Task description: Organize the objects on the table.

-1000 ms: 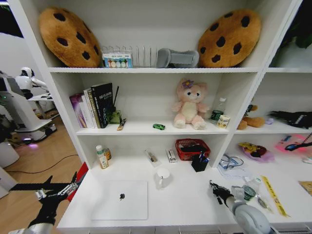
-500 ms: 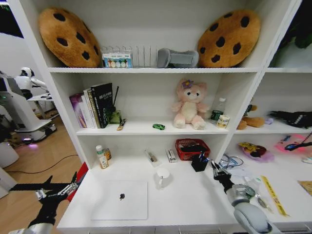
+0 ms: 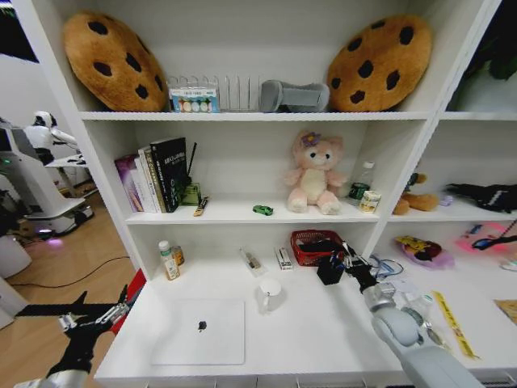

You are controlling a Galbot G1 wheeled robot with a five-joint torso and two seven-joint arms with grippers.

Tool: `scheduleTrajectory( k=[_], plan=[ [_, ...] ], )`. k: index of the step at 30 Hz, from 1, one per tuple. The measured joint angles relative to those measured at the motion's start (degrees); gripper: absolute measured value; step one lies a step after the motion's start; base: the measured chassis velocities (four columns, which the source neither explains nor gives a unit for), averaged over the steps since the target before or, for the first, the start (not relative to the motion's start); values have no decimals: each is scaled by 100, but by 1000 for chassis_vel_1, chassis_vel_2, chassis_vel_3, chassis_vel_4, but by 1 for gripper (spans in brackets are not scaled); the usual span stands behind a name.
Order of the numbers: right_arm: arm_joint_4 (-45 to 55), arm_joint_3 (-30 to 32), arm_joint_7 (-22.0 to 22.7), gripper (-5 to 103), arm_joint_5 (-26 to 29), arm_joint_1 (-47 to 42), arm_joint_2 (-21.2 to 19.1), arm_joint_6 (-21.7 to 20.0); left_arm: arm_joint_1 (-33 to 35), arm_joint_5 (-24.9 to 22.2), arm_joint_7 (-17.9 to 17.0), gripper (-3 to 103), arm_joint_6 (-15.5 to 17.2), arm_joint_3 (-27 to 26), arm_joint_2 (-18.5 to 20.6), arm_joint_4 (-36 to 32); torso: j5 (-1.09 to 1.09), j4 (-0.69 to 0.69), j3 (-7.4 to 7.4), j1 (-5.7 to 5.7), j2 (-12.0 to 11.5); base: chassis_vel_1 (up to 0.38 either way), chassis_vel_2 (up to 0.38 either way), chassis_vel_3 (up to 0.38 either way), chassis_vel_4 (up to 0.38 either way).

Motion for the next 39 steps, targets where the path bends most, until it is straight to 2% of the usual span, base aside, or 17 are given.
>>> scheduleTrajectory(
  k=[5, 16, 17, 19, 20, 21, 23, 24, 26, 27, 29, 32, 34, 35, 37, 38, 39],
  plan=[
    [-398, -538, -7, 11, 22, 587, 23, 14, 0, 0, 0, 100, 0, 0, 0, 0, 0, -1, 0, 0, 0, 0, 0, 0, 0],
    [-643, -734, -12, 12, -10, 771, 47, 44, 0, 0, 0, 100, 0, 0, 0, 0, -1, -2, 0, 0, 0, 0, 0, 0, 0],
    [-642, -733, -7, 22, -21, 751, 61, 42, 0, 0, 0, 100, 0, 0, 0, 0, 0, -2, -1, 0, 0, 0, 0, 0, 0],
    [-632, -724, -3, 22, -37, 728, 68, 38, 0, 0, 0, 100, 0, 0, 0, 0, 0, -2, 0, 0, 0, 0, 0, 0, 0],
    [-582, -674, 5, 33, -68, 659, 72, 34, 0, 0, 0, 100, 0, 0, 0, 0, 0, -1, -1, 0, 0, 0, 0, 0, 0],
    [-582, -674, 5, 33, -68, 659, 72, 34, 0, 0, 0, 100, 0, 0, 0, 0, 0, -1, -1, 0, 0, 0, 0, 0, 0],
    [-428, -548, 14, 43, -50, 502, 66, 30, 0, 0, 0, 100, 0, 0, 0, 0, 1, -2, -1, 0, 0, 0, 0, 0, 0],
    [-428, -548, 14, 43, -50, 502, 66, 30, 0, 0, 0, 100, 0, 0, 0, 0, 1, -2, -1, 0, 0, 0, 0, 0, 0],
    [-101, -352, 70, 54, 68, 245, 34, 3, 0, 0, 0, 100, 0, 0, 0, 0, 0, -1, -1, 0, 0, 0, 0, 0, 0],
    [-101, -352, 70, 54, 68, 245, 34, 3, 0, 0, 0, 100, 0, 0, 0, 0, 0, -1, -1, 0, 0, 0, 0, 0, 0],
    [448, -78, 134, 65, 177, -181, -15, -55, 0, 0, 0, 100, 0, 0, 0, 0, -1, -1, -1, 0, 0, 0, 0, 0, 0],
    [622, 5, 151, 71, 190, -331, -18, -60, 0, 0, 0, 100, 0, 0, 0, 0, -1, -2, -1, 0, 0, 0, 0, 0, 0],
    [1332, 394, 249, 82, 281, -1049, 29, -156, 0, 0, 0, 100, 0, 0, 0, 0, 0, -2, -2, -1, 1, 0, 0, 0, 0],
    [1332, 394, 249, 82, 281, -1049, 29, -156, 0, 0, 0, 100, 0, 0, 0, 0, 0, -2, -2, -1, 1, 0, 0, 0, 0],
    [1819, 732, 256, 92, 259, -1652, 112, -227, 0, 0, -1, 100, 0, 0, 0, 0, 0, -1, -2, -1, 1, 0, 0, 0, 0],
    [1819, 732, 256, 92, 259, -1652, 112, -227, 0, 0, -1, 100, 0, 0, 0, 0, 0, -1, -2, -1, 1, 0, 0, 0, 0],
    [2083, 929, 224, 96, 256, -1990, 172, -266, 0, 0, -1, 100, 0, 0, 0, 0, 0, -2, -2, -1, 1, 0, 0, 0, 0]
  ],
)
